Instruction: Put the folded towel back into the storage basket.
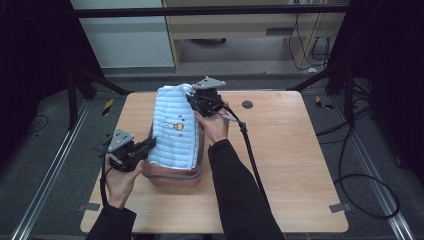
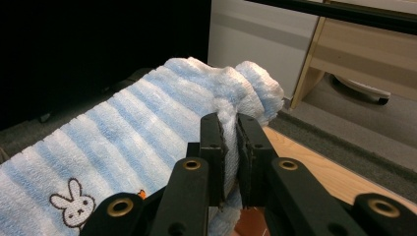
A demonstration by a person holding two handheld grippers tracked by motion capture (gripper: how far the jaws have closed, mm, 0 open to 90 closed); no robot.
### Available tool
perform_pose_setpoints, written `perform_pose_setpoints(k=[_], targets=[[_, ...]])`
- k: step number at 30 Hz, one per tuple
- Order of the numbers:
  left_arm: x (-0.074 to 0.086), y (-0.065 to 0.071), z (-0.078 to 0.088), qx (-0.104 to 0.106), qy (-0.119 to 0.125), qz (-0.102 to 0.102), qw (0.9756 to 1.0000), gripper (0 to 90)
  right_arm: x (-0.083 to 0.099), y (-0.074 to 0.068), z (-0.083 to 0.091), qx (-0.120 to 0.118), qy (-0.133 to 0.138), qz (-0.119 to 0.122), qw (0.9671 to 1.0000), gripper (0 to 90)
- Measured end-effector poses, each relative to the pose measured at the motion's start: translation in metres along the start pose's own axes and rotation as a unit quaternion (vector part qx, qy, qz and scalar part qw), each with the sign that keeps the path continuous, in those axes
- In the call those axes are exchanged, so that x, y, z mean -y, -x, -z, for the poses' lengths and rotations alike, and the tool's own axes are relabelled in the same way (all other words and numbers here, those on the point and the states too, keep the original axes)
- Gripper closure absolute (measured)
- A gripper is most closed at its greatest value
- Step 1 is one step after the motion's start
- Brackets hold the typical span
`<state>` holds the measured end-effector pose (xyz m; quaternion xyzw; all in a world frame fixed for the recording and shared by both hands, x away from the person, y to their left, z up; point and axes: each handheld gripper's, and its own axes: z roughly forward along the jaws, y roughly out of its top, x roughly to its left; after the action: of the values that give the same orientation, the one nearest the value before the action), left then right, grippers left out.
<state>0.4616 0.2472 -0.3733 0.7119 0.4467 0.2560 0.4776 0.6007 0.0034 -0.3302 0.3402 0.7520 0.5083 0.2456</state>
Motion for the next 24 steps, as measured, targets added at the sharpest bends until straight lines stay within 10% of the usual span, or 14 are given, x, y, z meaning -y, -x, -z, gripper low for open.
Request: perform_pose_setpoints(k=[24], targets=[[0.020, -0.002, -0.018, -0.007, -0.050, -0.016, 0.9986, 85.8, 0.035, 0.001, -0.026, 0.002, -0.043, -0.006, 0.9991, 83.0]])
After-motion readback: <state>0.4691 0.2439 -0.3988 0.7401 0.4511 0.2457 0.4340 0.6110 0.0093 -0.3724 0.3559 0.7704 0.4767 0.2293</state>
